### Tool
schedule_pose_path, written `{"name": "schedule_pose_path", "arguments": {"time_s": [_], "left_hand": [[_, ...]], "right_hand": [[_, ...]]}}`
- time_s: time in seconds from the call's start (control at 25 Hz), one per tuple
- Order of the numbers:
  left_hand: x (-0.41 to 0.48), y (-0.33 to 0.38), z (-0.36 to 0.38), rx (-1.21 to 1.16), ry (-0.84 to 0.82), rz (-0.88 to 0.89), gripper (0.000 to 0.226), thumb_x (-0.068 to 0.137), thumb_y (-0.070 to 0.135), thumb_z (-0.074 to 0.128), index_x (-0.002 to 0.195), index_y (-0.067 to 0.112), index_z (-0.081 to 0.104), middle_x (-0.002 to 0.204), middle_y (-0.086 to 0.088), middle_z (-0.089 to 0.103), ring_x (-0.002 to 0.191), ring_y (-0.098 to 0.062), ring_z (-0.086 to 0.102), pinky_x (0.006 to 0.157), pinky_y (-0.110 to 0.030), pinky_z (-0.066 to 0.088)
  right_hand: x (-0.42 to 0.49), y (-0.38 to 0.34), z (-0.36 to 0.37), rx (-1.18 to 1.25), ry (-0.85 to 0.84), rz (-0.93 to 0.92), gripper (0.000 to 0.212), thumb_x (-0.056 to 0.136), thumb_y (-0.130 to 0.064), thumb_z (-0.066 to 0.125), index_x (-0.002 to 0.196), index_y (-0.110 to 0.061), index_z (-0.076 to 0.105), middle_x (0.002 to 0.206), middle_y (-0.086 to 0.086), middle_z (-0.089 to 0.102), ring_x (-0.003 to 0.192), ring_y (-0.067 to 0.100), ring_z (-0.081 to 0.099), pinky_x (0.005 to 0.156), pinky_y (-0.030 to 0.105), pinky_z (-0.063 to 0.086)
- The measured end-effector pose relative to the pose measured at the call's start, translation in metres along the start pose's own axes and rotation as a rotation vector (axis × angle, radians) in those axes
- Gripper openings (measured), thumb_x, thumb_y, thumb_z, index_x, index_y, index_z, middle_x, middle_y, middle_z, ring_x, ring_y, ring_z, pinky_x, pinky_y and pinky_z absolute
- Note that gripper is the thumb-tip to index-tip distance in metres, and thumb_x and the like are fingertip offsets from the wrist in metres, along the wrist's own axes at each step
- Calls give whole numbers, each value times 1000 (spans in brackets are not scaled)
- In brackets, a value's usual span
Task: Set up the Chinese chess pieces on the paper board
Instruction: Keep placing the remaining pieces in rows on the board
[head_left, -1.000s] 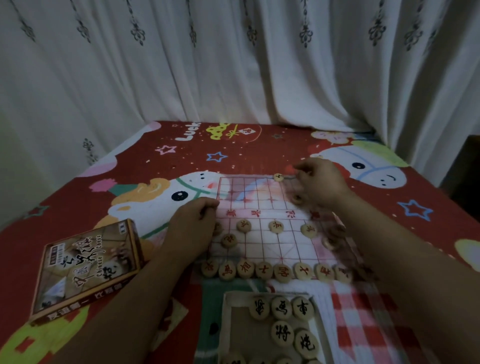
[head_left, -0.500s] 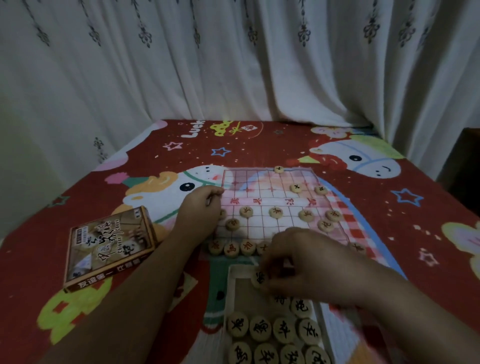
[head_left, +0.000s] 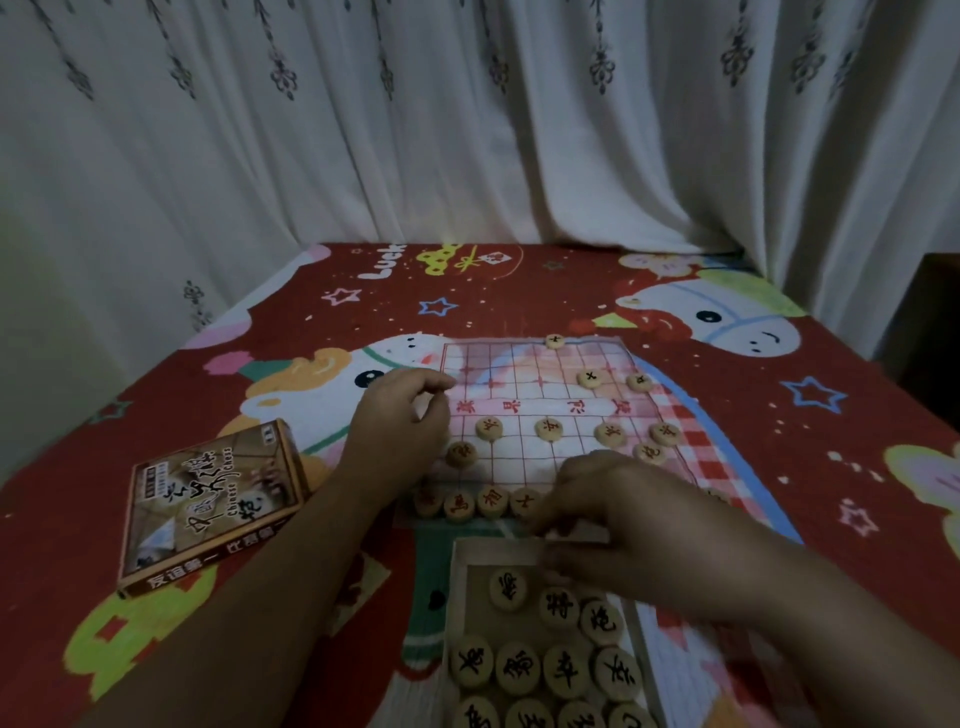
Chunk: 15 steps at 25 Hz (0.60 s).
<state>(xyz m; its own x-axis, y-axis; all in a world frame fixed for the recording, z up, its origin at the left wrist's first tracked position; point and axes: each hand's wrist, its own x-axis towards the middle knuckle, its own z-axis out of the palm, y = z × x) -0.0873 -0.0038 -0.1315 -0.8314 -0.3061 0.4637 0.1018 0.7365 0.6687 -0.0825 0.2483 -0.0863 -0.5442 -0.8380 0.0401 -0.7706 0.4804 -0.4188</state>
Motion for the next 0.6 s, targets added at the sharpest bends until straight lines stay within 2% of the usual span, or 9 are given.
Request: {"name": "schedule_pose_path", "arguments": {"time_s": [0.08, 0.16, 0.28, 0.48, 0.6], "left_hand": [[-4, 16, -14, 30, -185, 141, 14, 90, 13, 60, 97, 22, 68, 91, 11, 63, 86, -5, 60, 77, -28, 53], [-11, 38, -28, 82, -502, 209, 12, 88, 23, 65, 100, 25, 69, 91, 12, 63, 83, -3, 59, 73, -21, 51], [-25, 70, -36, 139, -793, 278, 18, 84, 38, 70, 101, 31, 68, 90, 15, 62, 83, -1, 58, 73, -20, 51], [-39, 96, -36, 413, -964, 299, 40, 79, 46, 71, 115, 31, 63, 106, 14, 58, 94, -3, 54, 85, -27, 50], [-44, 97, -35, 493, -991, 314, 39, 80, 44, 72, 114, 29, 61, 108, 9, 62, 100, -10, 59, 87, -32, 51]], "right_hand": [[-2, 5, -10, -12, -74, 54, 26, 90, -35, 68, 115, -40, 69, 96, -20, 56, 92, -3, 53, 78, 21, 49], [-3, 5, -12, -16, -149, 75, 30, 88, -32, 70, 116, -41, 68, 95, -19, 56, 88, -1, 55, 75, 25, 51], [-5, 2, -13, -12, -141, 80, 21, 85, -32, 73, 104, -38, 68, 94, -17, 59, 87, 1, 57, 74, 27, 52], [-8, 2, -15, -111, -206, 158, 12, 85, -34, 71, 97, -31, 70, 92, -5, 67, 81, 8, 63, 72, 32, 57], [-8, 2, -12, -184, -221, 187, 8, 86, -33, 70, 92, -29, 68, 83, -7, 65, 70, 5, 59, 55, 20, 45]]}}
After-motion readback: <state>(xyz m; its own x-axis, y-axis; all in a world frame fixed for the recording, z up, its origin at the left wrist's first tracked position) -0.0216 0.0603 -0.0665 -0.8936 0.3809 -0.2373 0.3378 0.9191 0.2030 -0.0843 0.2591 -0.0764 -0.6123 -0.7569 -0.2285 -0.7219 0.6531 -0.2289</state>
